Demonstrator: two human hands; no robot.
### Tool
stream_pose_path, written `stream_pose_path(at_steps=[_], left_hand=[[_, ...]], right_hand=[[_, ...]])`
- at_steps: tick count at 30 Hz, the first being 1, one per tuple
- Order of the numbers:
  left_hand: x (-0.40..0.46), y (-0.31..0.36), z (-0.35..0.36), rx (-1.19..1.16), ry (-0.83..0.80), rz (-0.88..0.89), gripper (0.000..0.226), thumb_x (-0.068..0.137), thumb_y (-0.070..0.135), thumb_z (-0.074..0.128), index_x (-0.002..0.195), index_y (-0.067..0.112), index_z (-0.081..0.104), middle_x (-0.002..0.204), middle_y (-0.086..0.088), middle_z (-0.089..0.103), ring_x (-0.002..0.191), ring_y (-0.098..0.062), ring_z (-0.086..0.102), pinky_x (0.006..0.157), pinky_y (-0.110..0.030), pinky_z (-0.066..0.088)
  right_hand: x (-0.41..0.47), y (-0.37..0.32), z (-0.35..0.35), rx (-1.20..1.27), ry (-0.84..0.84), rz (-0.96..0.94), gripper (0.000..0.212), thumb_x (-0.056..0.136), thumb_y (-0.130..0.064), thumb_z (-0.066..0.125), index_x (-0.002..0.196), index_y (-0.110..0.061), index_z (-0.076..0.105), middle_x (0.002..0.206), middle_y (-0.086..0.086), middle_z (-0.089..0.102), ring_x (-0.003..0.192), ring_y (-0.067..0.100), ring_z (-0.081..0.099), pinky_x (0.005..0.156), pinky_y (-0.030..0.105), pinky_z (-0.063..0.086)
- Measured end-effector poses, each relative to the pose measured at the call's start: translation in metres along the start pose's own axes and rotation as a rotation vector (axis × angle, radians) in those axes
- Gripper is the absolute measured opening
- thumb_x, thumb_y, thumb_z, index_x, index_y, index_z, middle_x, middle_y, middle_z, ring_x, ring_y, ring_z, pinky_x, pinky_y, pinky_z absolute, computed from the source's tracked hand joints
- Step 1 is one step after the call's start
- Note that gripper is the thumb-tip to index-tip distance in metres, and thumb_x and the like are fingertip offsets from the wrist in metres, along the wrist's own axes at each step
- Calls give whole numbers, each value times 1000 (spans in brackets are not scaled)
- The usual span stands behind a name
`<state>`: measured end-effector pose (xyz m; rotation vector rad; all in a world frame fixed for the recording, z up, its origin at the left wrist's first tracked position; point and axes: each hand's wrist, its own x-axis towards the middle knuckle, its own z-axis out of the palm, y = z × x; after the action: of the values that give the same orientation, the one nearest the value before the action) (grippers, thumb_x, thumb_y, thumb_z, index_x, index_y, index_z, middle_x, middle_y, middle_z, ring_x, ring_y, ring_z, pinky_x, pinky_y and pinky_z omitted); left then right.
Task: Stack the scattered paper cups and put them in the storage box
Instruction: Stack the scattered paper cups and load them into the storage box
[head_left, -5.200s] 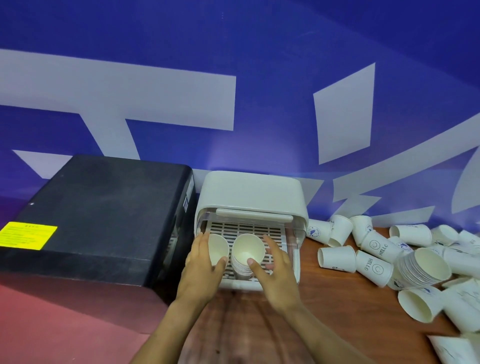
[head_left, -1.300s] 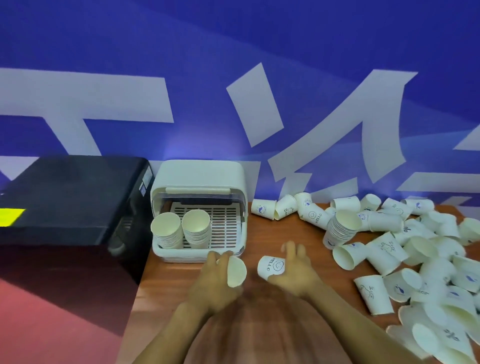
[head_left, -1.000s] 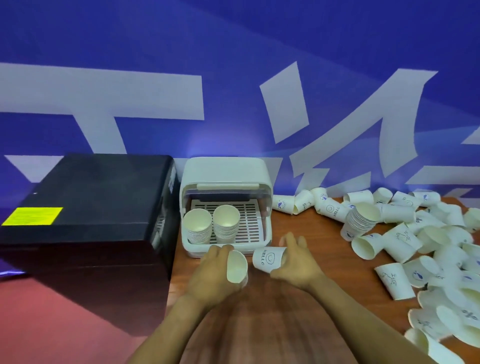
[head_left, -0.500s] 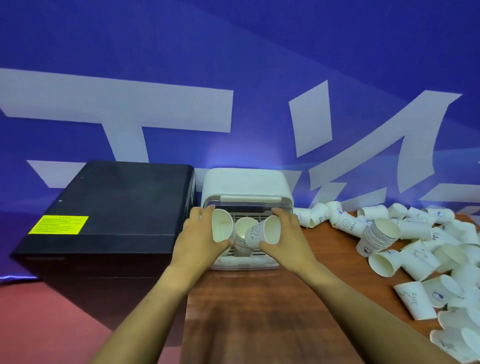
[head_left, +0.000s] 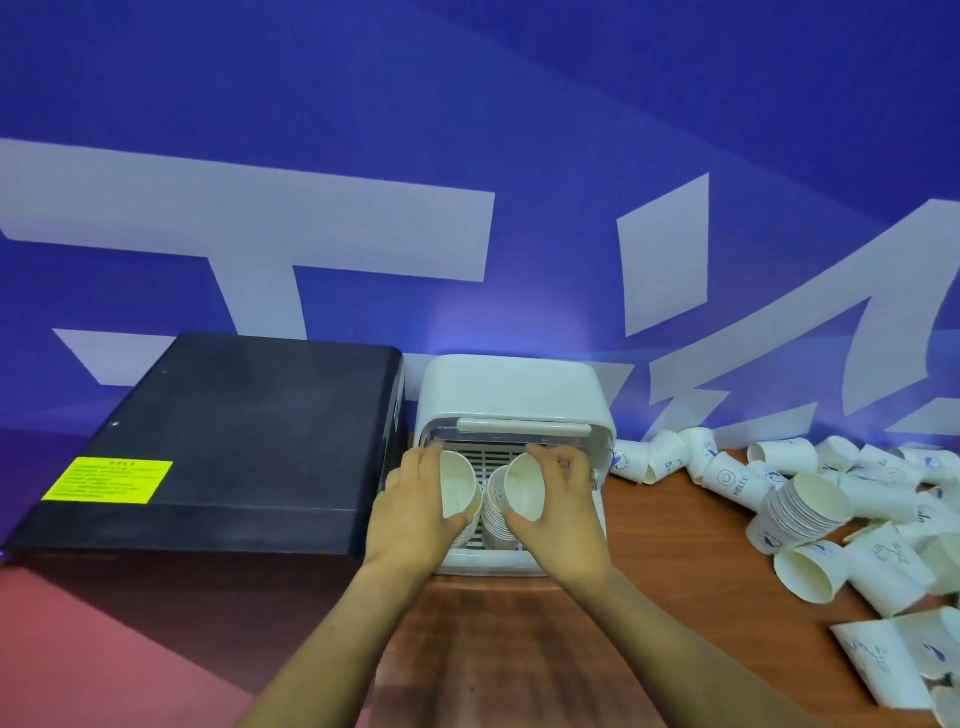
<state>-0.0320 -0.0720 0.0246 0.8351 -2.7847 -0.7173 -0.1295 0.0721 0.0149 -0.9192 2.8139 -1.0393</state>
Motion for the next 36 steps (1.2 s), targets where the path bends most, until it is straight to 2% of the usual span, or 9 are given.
stream_pose_path(at_steps=[5, 9, 14, 17, 25, 30, 33, 35, 36], left_hand=[[9, 1, 23, 34, -74, -35, 80, 87, 47, 59, 149, 19, 16, 152, 4, 22, 133, -21, 35, 100, -37, 42], [12, -3, 38, 50, -150, -92, 84, 88, 47, 57, 151, 17, 9, 158, 2, 12, 142, -20, 24, 106, -39, 38], [13, -5, 45, 59, -142, -98, 80, 92, 51, 49, 152, 18, 8, 160, 5, 8, 145, -16, 19, 108, -36, 37], [15, -5, 46, 37, -136, -104, 79, 90, 52, 50, 151, 19, 12, 160, 6, 11, 145, -15, 19, 108, -36, 37], [6, 0, 34, 2, -140, -65, 78, 90, 45, 53, 151, 22, 11, 160, 0, 4, 147, -20, 11, 113, -41, 31], [-29, 17, 31, -42, -90, 57, 66, 89, 40, 55, 146, 26, 26, 154, 4, 21, 139, -19, 25, 110, -36, 33], [-50, 31, 39, -41, -160, 150, 49, 90, 36, 53, 136, 28, 42, 139, 10, 43, 126, -13, 42, 101, -30, 39], [-58, 41, 45, -49, -199, 175, 41, 90, 35, 52, 130, 29, 48, 134, 10, 48, 122, -12, 45, 98, -30, 41], [-60, 45, 49, -59, -212, 181, 41, 90, 35, 52, 130, 29, 48, 134, 9, 48, 122, -13, 45, 99, -30, 40]], right_hand=[[3, 12, 14, -26, -122, 80, 82, 76, -48, 70, 145, -27, 30, 146, -10, 30, 132, 10, 36, 103, 24, 38], [5, 22, 20, -68, -191, 128, 85, 77, -54, 66, 147, -26, 26, 150, -11, 33, 138, 10, 32, 110, 27, 31], [10, 34, 25, -42, -204, 136, 76, 80, -50, 65, 144, -28, 31, 148, -12, 38, 133, 11, 38, 107, 30, 37], [12, 35, 29, 7, -200, 144, 75, 79, -46, 69, 143, -26, 33, 146, -10, 40, 132, 10, 40, 106, 26, 36], [8, 45, 12, -12, -204, 132, 80, 79, -45, 69, 145, -24, 30, 152, -7, 28, 138, 12, 30, 108, 32, 36], [-16, 62, -13, 32, -219, 145, 64, 83, -35, 65, 140, -25, 37, 143, -6, 36, 130, 13, 41, 102, 30, 41], [-35, 70, -30, 29, -201, 200, 57, 86, -31, 64, 137, -26, 41, 139, -4, 40, 112, 12, 52, 93, 28, 45], [-47, 76, -41, 11, -212, 220, 52, 86, -28, 63, 134, -26, 44, 136, -4, 42, 98, 9, 54, 88, 25, 46], [-53, 79, -47, 8, -221, 233, 51, 86, -28, 64, 133, -26, 46, 135, -4, 43, 97, 9, 54, 88, 25, 47]])
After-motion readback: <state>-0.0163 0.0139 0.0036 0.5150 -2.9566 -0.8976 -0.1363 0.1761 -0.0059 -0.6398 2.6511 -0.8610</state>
